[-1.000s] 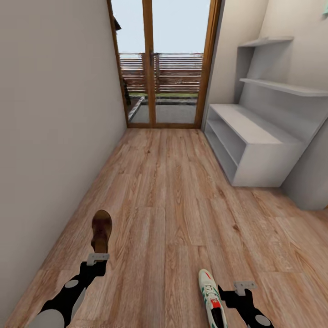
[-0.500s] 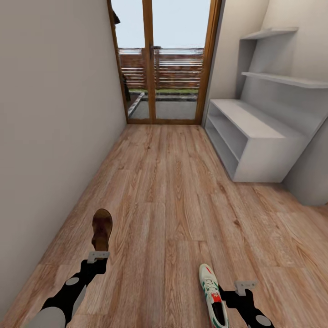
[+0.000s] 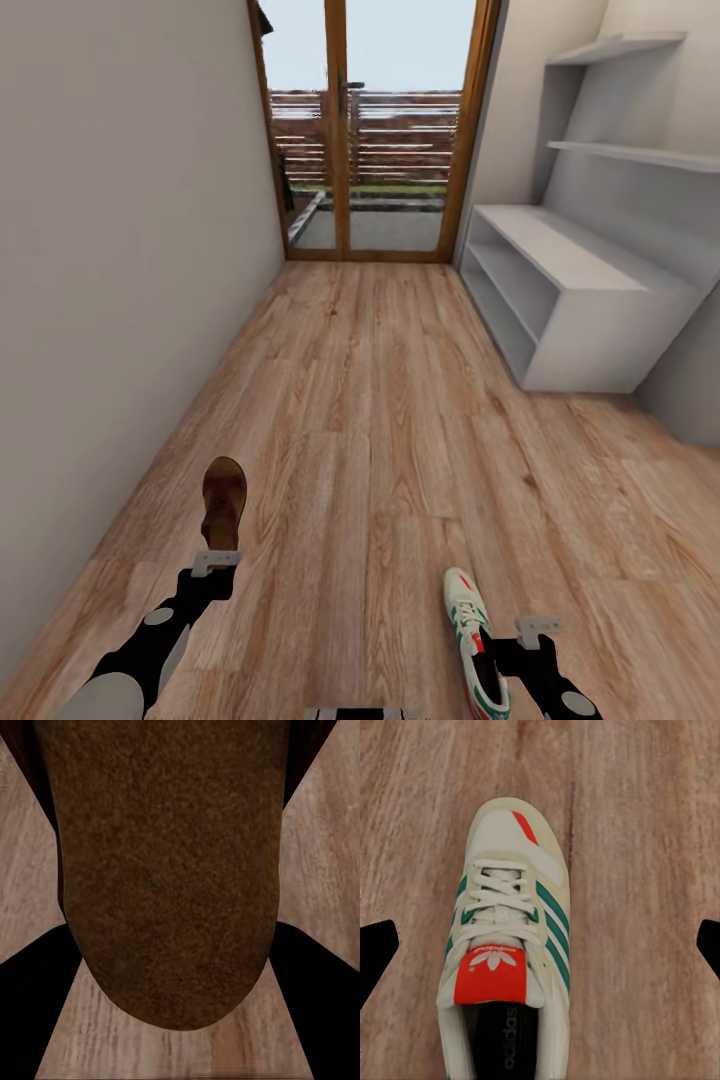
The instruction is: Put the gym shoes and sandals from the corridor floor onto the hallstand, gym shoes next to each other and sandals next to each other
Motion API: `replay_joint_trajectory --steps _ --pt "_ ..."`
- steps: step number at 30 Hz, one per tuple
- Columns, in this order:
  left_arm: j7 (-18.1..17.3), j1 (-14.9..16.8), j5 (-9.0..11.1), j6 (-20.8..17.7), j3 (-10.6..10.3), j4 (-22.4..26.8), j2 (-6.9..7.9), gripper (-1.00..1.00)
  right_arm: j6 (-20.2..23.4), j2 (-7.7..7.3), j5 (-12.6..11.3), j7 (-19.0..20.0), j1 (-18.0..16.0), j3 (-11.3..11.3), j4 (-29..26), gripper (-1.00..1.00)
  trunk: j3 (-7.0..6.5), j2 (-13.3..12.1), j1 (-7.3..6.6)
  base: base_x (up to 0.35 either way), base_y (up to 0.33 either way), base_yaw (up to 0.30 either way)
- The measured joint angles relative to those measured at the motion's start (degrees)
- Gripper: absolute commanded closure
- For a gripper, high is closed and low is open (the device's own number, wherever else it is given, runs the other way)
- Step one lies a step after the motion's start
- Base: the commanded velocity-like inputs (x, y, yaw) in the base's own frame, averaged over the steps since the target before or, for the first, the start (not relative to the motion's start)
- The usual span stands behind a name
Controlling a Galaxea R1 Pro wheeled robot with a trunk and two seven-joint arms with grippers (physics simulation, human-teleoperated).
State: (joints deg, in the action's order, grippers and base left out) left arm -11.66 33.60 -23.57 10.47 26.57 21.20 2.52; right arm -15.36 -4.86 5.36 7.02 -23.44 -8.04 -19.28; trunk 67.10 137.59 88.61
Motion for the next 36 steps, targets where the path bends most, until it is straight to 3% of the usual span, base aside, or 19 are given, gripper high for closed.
replay_joint_trajectory --steps 14,15,22,32,36 --pt "0.07 0.1 0.01 -0.07 -0.01 0.24 -0.02 1.0 -0.07 0.0 0.0 -0.03 0.01 0.0 1.33 -1.0 3.21 5.62 3.07 0.0 0.0 0.111" --pt "0.09 0.56 0.09 -0.11 0.0 0.34 -0.09 1.0 -0.24 0.01 0.04 -0.05 0.02 0.02 3.46 -1.0 3.44 5.64 3.11 0.0 0.0 0.006" --pt "0.07 2.08 0.06 -1.42 -0.02 0.35 -0.67 1.0 -0.34 -0.22 0.01 -0.09 0.01 -0.04 4.39 -1.0 4.99 5.74 3.29 0.0 0.0 0.002" --pt "-0.07 2.68 0.1 -3.57 -0.07 0.36 -0.95 1.0 -0.44 -0.42 -0.03 -0.16 0.0 -0.08 4.46 -1.0 5.0 5.74 3.28 0.0 0.0 0.0" --pt "-0.08 2.66 0.07 -3.59 -0.07 0.35 -0.98 1.0 -0.44 -0.38 -0.03 -0.18 0.01 -0.08 4.46 -1.0 5.88 5.79 3.39 0.0 0.0 0.0"
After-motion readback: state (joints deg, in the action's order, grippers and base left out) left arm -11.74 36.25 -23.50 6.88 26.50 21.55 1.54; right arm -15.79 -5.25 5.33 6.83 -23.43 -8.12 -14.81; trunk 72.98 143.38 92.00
